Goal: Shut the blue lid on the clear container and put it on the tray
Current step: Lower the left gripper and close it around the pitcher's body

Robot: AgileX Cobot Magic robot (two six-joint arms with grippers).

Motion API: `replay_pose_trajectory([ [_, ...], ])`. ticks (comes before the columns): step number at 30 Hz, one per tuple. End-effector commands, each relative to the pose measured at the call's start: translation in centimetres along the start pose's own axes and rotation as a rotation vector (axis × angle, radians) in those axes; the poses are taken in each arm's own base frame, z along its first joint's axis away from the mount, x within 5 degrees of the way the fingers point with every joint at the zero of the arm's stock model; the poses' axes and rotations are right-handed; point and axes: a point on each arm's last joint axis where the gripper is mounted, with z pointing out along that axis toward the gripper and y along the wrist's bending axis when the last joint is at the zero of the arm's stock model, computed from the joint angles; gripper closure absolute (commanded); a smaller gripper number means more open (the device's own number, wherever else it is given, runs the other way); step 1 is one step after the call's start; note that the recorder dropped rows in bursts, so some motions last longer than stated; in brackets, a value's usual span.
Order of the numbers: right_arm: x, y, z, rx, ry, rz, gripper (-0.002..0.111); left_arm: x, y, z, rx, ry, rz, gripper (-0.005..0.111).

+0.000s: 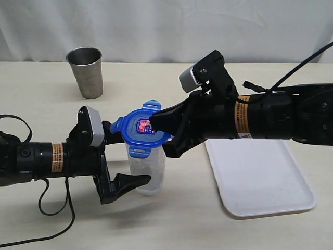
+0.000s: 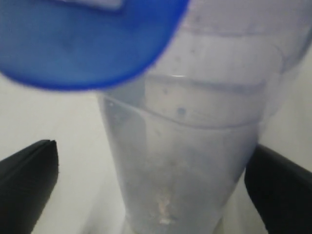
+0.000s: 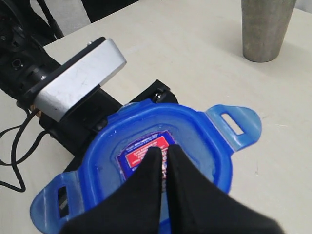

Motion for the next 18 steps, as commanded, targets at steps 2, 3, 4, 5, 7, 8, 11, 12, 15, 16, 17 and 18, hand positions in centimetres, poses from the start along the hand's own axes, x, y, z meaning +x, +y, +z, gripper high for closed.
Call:
replay_pose_trajectory([
  [2, 0.1, 0.1, -0.1, 0.0, 0.006, -0.006, 0.104, -0.3, 0.1, 0.9, 0.012, -0.013, -0.016, 0.01],
  [3, 0.1, 0.1, -0.1, 0.0, 0.005, -0.004, 0.104, -0.4, 0.1, 0.9, 0.024, -0.017, -0.007, 0.01],
  [4, 0.1, 0.1, -0.1, 0.0, 0.005, -0.004, 0.104, -0.6, 0.1, 1.1, 0.037, -0.022, 0.008, 0.01],
  [5, 0.1, 0.1, -0.1, 0.0, 0.005, -0.004, 0.104, -0.8, 0.0, 1.2, 0.042, -0.025, 0.016, 0.01],
  [7, 0.1, 0.1, -0.1, 0.0, 0.005, -0.002, 0.104, -0.9, 0.2, 1.5, 0.043, -0.021, 0.022, 0.01],
  [8, 0.1, 0.1, -0.1, 0.0, 0.005, 0.0, 0.104, -1.0, 0.3, 1.7, 0.043, -0.025, 0.028, 0.01],
  [11, 0.0, 0.1, -0.1, 0.001, 0.003, 0.004, 0.104, -1.1, 0.5, 2.2, 0.044, -0.032, 0.035, 0.01],
  [12, 0.0, 0.1, -0.1, 0.001, 0.003, 0.004, 0.104, -1.1, 0.6, 2.4, 0.049, -0.032, 0.034, 0.01],
  [15, 0.1, 0.1, -0.1, -0.003, 0.011, 0.005, 0.104, -0.5, 0.5, 2.6, 0.055, -0.017, 0.024, 0.01],
  [16, 0.1, 0.1, -0.1, -0.003, 0.012, 0.003, 0.104, -0.4, 0.4, 2.7, 0.057, -0.016, 0.023, 0.01],
  [17, 0.1, 0.1, -0.1, -0.003, 0.012, 0.003, 0.104, -0.3, 0.4, 2.7, 0.057, -0.016, 0.027, 0.01],
  [18, 0.1, 0.1, -0.1, -0.003, 0.012, 0.003, 0.104, -0.4, 0.4, 2.7, 0.059, -0.024, 0.037, 0.01],
])
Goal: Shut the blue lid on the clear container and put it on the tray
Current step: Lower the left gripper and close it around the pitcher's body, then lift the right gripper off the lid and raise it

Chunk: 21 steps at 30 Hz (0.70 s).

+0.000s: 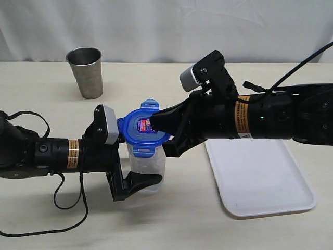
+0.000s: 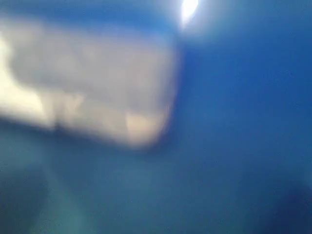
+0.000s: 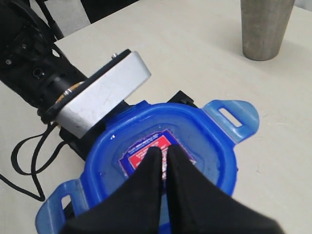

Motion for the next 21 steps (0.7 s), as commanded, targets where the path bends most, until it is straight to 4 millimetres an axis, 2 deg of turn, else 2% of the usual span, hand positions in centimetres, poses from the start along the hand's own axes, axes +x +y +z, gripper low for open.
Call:
replay_pose_trajectory([
  [1, 0.07, 0.1, -0.11, -0.002, 0.009, -0.009, 0.104, 0.04, 0.07, 0.22, 0.001, -0.013, 0.024, 0.01],
  [7, 0.07, 0.1, -0.11, -0.002, 0.009, -0.009, 0.104, -0.23, -0.01, 0.21, 0.009, -0.043, 0.025, 0.01],
  [10, 0.07, 0.1, -0.11, -0.002, 0.009, -0.009, 0.104, -0.84, -0.28, 0.16, 0.037, -0.11, 0.03, 0.01],
  [21, 0.07, 0.1, -0.11, -0.002, 0.009, -0.009, 0.104, -0.14, 0.28, 0.27, -0.025, -0.049, 0.04, 0.01],
])
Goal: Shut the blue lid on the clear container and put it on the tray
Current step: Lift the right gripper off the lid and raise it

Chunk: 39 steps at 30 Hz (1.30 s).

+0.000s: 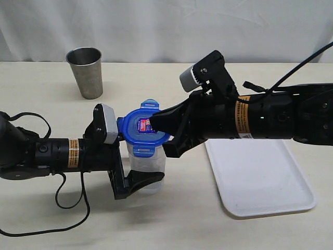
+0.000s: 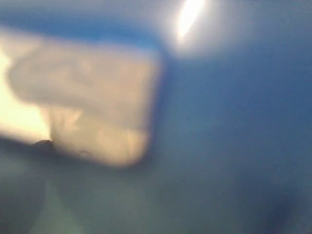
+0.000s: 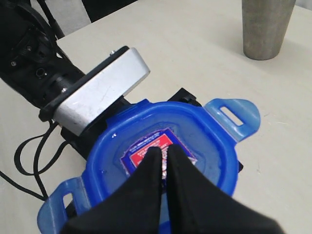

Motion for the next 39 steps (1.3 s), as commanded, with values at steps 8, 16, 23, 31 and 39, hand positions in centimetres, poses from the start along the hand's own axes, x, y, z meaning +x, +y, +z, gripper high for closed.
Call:
replay_pose_trajectory([
  [8, 0.1, 0.1, -0.1, 0.0, 0.007, -0.008, 0.104, -0.3, 0.7, 0.3, -0.037, -0.015, 0.035, 0.01],
  [16, 0.1, 0.1, -0.1, -0.003, 0.013, -0.033, 0.104, -0.2, 0.8, 0.3, -0.036, 0.003, 0.04, 0.035],
  [23, -0.3, 0.3, -0.5, -0.005, 0.004, -0.142, 0.104, 0.1, 0.7, 0.3, -0.021, 0.04, 0.051, 0.093],
  [31, -4.1, 1.4, -2.6, -0.008, -0.067, -0.275, 0.097, 0.0, 1.2, 0.3, -0.067, 0.027, -0.061, 0.107],
  [39, -7.6, -0.3, -4.7, 0.263, -0.083, -0.263, 0.076, 0.2, 2.7, 0.6, -0.129, 0.111, -0.23, 0.107],
])
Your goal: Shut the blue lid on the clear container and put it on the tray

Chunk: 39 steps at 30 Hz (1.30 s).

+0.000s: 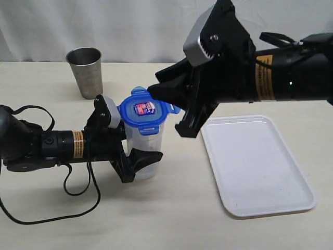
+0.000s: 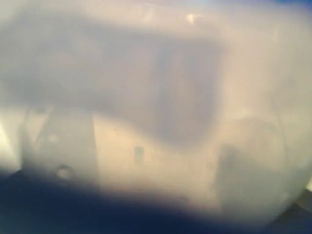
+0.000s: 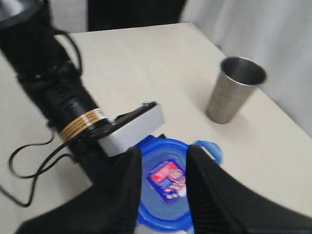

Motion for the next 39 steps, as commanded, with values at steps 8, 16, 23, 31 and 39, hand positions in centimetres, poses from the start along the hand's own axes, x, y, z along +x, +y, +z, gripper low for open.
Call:
replay_pose_trajectory([
  [8, 0.8, -11.5, -4.4, 1.194, 0.415, 0.233, 0.077, 0.3, 0.9, 0.2, -0.051, 0.08, -0.053, 0.107],
  [16, -3.8, -10.5, -0.9, 0.054, 0.451, 0.042, 0.077, 0.4, 0.8, 0.2, -0.035, 0.089, -0.031, 0.107],
  [23, -6.2, -3.0, 2.8, -0.25, 0.334, -0.333, 0.077, 0.4, 0.8, 0.2, -0.03, 0.091, -0.027, 0.107],
  [31, -3.2, -0.2, 6.8, -0.216, 0.522, -0.447, 0.077, 0.3, 0.6, 0.2, -0.014, 0.086, -0.018, 0.107],
  [39, -2.7, -0.2, 6.8, -0.235, 0.571, -0.472, 0.077, 0.3, 0.6, 0.2, -0.01, 0.078, -0.018, 0.107],
])
